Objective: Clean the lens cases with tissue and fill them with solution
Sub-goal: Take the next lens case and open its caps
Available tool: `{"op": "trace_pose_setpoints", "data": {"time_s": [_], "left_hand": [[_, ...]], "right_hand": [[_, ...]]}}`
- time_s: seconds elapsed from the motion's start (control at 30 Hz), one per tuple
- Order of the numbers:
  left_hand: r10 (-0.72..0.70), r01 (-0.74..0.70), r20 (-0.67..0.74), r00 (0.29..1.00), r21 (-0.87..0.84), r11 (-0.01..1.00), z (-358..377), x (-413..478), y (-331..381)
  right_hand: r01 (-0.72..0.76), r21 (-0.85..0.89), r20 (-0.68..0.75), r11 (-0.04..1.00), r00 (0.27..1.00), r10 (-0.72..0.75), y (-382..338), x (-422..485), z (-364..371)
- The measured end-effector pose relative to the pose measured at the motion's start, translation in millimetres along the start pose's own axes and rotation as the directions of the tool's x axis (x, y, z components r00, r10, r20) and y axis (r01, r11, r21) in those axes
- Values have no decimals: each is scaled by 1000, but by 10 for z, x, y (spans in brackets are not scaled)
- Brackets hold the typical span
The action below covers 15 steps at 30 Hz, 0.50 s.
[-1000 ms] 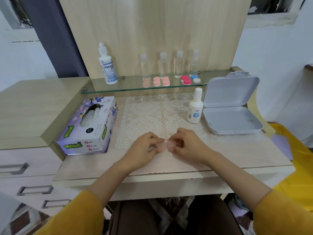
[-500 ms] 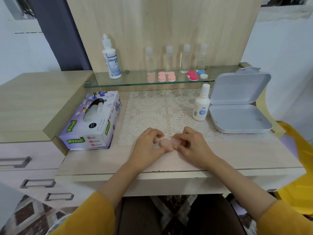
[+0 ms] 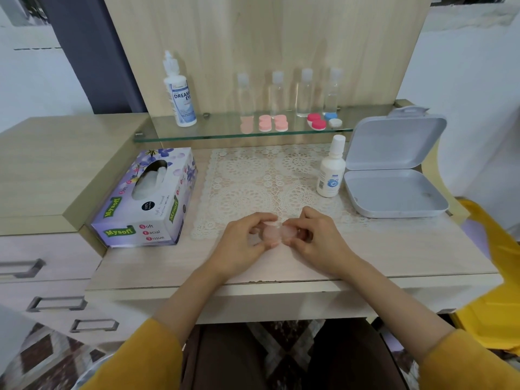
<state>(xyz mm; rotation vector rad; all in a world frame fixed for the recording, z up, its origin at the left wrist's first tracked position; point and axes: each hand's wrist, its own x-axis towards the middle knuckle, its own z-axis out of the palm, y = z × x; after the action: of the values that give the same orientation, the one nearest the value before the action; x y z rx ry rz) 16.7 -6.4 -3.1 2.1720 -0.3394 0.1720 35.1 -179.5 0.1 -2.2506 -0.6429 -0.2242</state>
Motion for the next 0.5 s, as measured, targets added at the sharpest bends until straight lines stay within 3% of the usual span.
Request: {"op": "trace_pose_setpoints", "data": {"time_s": [0.2, 0.5], "left_hand": [[27, -22, -39, 999, 141, 990, 20, -7, 8], [-70, 86, -201, 977, 71, 994, -60, 28, 65]], "right_hand": [[-12, 2, 1, 1000, 1000, 12, 19, 1, 6], [-24, 0, -4, 1000, 1000, 24, 11, 1, -1]]}}
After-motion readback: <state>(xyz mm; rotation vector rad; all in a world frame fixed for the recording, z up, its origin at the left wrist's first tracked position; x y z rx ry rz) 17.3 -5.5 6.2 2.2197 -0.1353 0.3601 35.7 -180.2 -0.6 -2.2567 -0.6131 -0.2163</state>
